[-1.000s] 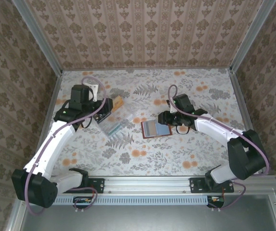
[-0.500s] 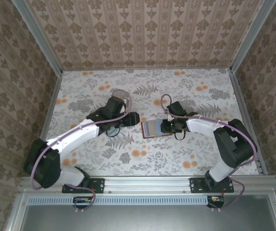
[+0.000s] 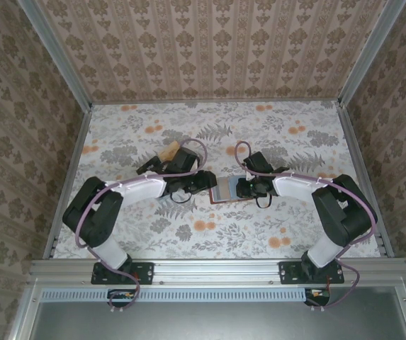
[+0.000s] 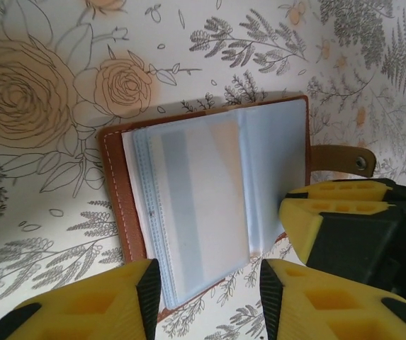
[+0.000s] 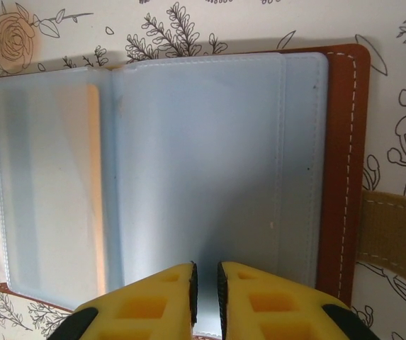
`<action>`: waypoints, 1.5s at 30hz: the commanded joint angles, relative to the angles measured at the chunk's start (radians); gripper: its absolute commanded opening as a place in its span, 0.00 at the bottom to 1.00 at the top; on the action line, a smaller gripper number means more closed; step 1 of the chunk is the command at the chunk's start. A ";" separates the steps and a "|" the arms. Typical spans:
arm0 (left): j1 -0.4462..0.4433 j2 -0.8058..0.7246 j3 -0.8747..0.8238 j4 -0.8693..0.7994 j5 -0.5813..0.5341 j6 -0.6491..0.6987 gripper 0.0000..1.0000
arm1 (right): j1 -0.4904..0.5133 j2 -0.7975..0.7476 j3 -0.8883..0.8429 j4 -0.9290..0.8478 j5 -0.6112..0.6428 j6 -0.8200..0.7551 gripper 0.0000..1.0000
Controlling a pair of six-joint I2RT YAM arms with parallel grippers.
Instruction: Take the credit cards out of the card holder
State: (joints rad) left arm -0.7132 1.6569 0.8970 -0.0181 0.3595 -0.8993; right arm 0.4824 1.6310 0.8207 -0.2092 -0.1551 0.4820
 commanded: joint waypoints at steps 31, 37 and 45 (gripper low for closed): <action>-0.011 0.176 0.047 0.162 0.168 -0.064 0.42 | 0.007 0.004 -0.031 0.000 0.012 0.031 0.19; -0.018 0.187 0.067 0.158 0.180 -0.055 0.43 | 0.007 0.006 -0.029 -0.001 0.011 0.032 0.19; -0.020 0.178 0.067 0.159 0.185 -0.043 0.67 | 0.008 0.003 -0.031 -0.002 0.011 0.037 0.20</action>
State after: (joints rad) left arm -0.7261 1.8332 0.9443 0.1333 0.5316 -0.9581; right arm 0.4824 1.6306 0.8101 -0.1898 -0.1558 0.5041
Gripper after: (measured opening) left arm 0.656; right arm 0.202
